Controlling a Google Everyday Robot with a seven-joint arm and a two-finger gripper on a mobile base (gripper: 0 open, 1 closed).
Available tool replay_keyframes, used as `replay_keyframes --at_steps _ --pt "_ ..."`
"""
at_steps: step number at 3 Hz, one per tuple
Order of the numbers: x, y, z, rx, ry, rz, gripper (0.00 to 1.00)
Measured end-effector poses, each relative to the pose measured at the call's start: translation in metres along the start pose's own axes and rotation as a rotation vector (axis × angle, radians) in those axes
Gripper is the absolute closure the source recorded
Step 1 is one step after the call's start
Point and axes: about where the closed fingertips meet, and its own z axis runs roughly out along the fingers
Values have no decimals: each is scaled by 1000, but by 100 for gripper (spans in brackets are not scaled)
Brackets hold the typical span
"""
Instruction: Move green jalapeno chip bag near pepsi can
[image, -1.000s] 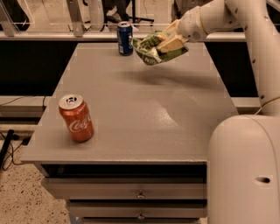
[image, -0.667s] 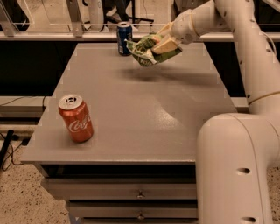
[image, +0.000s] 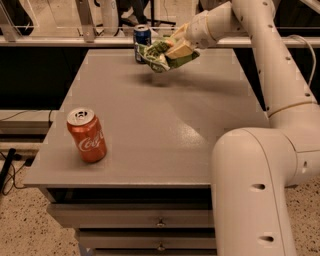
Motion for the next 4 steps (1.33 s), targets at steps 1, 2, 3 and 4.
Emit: replay_keyframes --at_steps 1,2,3,4 --pt "1 -4 11 10 15 3 84" --pt "-1 -7 16 18 16 8 61" --pt "-1 -8 19 23 19 11 37" --pt "-1 -8 21 22 23 13 14"
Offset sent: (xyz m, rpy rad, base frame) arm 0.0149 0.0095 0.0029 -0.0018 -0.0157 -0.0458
